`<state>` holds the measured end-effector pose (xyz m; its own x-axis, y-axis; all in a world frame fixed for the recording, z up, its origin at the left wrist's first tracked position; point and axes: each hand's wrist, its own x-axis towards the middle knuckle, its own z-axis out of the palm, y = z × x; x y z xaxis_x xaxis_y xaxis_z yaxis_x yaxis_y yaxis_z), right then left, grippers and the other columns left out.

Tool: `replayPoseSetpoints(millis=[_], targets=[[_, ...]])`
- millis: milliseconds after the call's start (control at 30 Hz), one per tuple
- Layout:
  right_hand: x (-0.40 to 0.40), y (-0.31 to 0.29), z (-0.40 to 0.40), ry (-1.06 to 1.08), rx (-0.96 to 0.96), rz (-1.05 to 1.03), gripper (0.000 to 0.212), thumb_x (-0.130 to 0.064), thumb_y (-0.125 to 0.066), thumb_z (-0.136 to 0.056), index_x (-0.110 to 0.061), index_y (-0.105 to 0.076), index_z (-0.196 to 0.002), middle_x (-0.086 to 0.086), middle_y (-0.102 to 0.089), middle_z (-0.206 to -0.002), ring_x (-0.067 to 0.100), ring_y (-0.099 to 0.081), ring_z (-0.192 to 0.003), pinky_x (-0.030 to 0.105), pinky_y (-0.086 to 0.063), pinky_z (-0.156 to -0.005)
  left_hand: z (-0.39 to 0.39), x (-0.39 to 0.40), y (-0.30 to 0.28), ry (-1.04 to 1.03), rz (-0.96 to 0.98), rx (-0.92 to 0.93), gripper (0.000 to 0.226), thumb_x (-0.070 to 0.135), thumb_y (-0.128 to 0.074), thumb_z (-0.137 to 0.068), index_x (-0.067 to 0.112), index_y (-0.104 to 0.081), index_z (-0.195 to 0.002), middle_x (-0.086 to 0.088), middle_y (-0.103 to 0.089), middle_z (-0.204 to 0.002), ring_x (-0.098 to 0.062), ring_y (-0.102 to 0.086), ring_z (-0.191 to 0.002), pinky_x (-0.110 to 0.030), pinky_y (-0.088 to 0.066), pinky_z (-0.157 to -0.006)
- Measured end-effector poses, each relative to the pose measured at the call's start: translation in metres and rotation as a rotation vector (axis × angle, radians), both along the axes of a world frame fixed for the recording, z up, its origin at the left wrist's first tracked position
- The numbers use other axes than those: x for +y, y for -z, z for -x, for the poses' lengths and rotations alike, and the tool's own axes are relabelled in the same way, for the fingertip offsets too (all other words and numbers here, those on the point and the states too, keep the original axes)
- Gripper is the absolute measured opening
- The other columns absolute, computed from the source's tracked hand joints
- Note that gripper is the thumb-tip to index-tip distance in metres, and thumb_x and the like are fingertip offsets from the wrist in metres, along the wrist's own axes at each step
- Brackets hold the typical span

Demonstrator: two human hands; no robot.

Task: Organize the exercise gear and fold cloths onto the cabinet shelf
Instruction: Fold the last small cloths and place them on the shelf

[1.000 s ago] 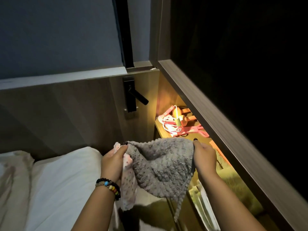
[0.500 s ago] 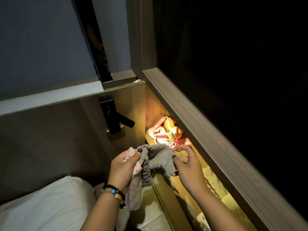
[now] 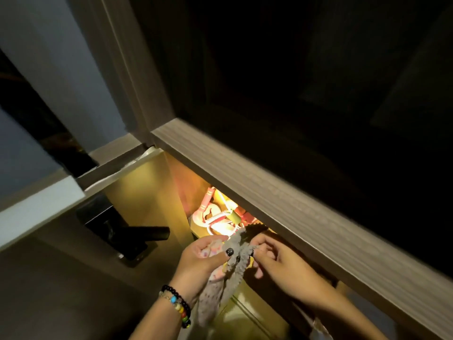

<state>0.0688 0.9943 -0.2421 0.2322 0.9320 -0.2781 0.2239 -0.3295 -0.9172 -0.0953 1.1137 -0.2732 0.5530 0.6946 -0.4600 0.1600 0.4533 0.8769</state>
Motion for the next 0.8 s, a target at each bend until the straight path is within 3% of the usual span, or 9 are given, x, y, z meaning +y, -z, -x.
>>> replayPoseSetpoints(millis=[133,233,300,367,433,567,600,700,800], targets=[[-0.003,0.009,-0.003,-0.022,-0.040,-0.012,0.009,-0.027,-0.048,-0.099,-0.031,-0.056,-0.095,-0.013,-0.066,-0.067,-0.001,-0.058,-0.051,0.008,-0.042,-0.049,-0.012,0.011,0.024,0.122,-0.028,-0.003,0.051,0.033,-0.088,-0.053,0.015,-0.072,-0.098,-0.013,-0.073,-0.103,-0.035,-0.067,-0.099,-0.052,-0.053,-0.090],[-0.007,0.031,-0.005,0.018,-0.132,-0.015,0.015,-0.047,-0.048,-0.090,-0.034,-0.054,-0.097,0.012,-0.059,-0.070,0.016,-0.053,-0.052,0.028,-0.042,-0.051,-0.024,0.009,0.043,0.182,0.002,-0.044,0.048,0.035,-0.089,-0.056,0.017,-0.073,-0.097,-0.011,-0.073,-0.104,-0.031,-0.069,-0.098,-0.044,-0.054,-0.086],[-0.011,0.050,-0.006,0.046,-0.243,-0.033,0.024,-0.055,-0.045,-0.085,-0.036,-0.053,-0.097,0.010,-0.058,-0.075,0.013,-0.053,-0.055,0.033,-0.043,-0.053,-0.030,0.006,0.056,0.179,0.015,-0.024,0.044,0.032,-0.089,-0.057,0.019,-0.074,-0.096,-0.009,-0.074,-0.103,-0.028,-0.070,-0.098,-0.046,-0.053,-0.089],[-0.016,0.069,-0.003,0.114,-0.339,-0.099,0.019,-0.049,-0.047,-0.086,-0.035,-0.053,-0.095,-0.006,-0.062,-0.087,0.007,-0.061,-0.075,0.032,-0.051,-0.068,-0.035,0.002,0.070,0.217,0.035,-0.012,0.034,0.023,-0.086,-0.066,0.017,-0.075,-0.097,-0.009,-0.074,-0.103,-0.028,-0.070,-0.097,-0.047,-0.052,-0.092],[-0.022,0.089,0.004,0.197,-0.440,-0.191,0.007,-0.037,-0.055,-0.085,-0.034,-0.055,-0.091,-0.015,-0.060,-0.091,0.003,-0.058,-0.087,0.026,-0.049,-0.078,-0.036,-0.001,0.081,0.295,0.020,-0.024,0.029,0.021,-0.083,-0.067,0.015,-0.076,-0.094,-0.012,-0.074,-0.102,-0.027,-0.071,-0.093,-0.041,-0.056,-0.082],[-0.039,0.124,0.024,0.328,-0.517,-0.317,0.024,-0.015,-0.071,-0.077,-0.037,-0.060,-0.077,-0.015,-0.058,-0.083,0.002,-0.056,-0.085,0.009,-0.040,-0.070,-0.022,-0.010,0.107,0.397,0.000,-0.127,0.049,0.012,-0.074,-0.077,-0.016,-0.053,-0.111,-0.034,-0.062,-0.110,-0.036,-0.064,-0.092,-0.046,-0.053,-0.084],[-0.043,0.129,0.031,0.364,-0.532,-0.335,0.027,-0.015,-0.074,-0.076,-0.038,-0.059,-0.074,-0.016,-0.058,-0.081,0.001,-0.056,-0.084,0.008,-0.040,-0.069,-0.015,-0.013,0.112,0.437,-0.032,-0.154,0.049,0.015,-0.075,-0.078,-0.017,-0.055,-0.108,-0.032,-0.065,-0.107,-0.034,-0.065,-0.091,-0.042,-0.054,-0.081],[-0.058,0.141,0.056,0.476,-0.530,-0.363,0.023,-0.020,-0.078,-0.074,-0.034,-0.060,-0.069,-0.016,-0.062,-0.080,0.000,-0.058,-0.075,0.012,-0.044,-0.063,0.010,-0.027,0.120,0.557,-0.271,-0.211,0.027,0.013,-0.076,-0.069,0.005,-0.075,-0.096,-0.007,-0.075,-0.095,-0.017,-0.071,-0.087,-0.020,-0.054,-0.068],[-0.075,0.147,0.086,0.542,-0.512,-0.407,0.016,-0.021,-0.079,-0.075,-0.027,-0.064,-0.071,-0.009,-0.065,-0.073,0.003,-0.058,-0.066,0.021,-0.047,-0.061,0.032,-0.041,0.125,0.599,-0.497,-0.237,0.024,0.000,-0.075,-0.075,0.015,-0.074,-0.093,0.001,-0.076,-0.090,-0.008,-0.070,-0.083,-0.016,-0.052,-0.066]])
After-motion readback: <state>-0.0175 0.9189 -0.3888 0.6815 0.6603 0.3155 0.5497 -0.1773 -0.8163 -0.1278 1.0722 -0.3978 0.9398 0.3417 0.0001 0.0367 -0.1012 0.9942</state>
